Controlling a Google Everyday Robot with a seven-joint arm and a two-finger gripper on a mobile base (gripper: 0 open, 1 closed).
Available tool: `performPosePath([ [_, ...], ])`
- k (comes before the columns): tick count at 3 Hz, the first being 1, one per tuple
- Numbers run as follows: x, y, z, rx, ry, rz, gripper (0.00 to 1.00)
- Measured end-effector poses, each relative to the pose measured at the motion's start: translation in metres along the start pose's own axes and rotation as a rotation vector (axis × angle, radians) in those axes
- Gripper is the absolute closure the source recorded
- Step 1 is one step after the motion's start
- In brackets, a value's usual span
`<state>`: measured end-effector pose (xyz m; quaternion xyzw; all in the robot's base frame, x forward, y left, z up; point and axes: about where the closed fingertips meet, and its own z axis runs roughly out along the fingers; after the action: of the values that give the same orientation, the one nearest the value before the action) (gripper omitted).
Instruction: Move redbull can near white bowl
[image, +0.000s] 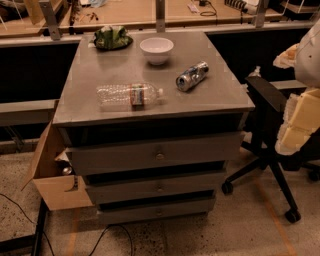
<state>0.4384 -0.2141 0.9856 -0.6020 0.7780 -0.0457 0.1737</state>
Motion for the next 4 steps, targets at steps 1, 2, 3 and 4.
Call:
performPosePath([
  [1,0.000,0.000,0.000,0.000,0.000,0.000,0.00],
  [2,-0.004,-0.025,0.019,-0.039,0.020,-0.102,0.00],
  [3,-0.014,-0.069,0.056,-0.139,0.014,-0.266,0.00],
  [4,-0.037,-0.115,0.098,-0.186,-0.049,-0.403,0.00],
])
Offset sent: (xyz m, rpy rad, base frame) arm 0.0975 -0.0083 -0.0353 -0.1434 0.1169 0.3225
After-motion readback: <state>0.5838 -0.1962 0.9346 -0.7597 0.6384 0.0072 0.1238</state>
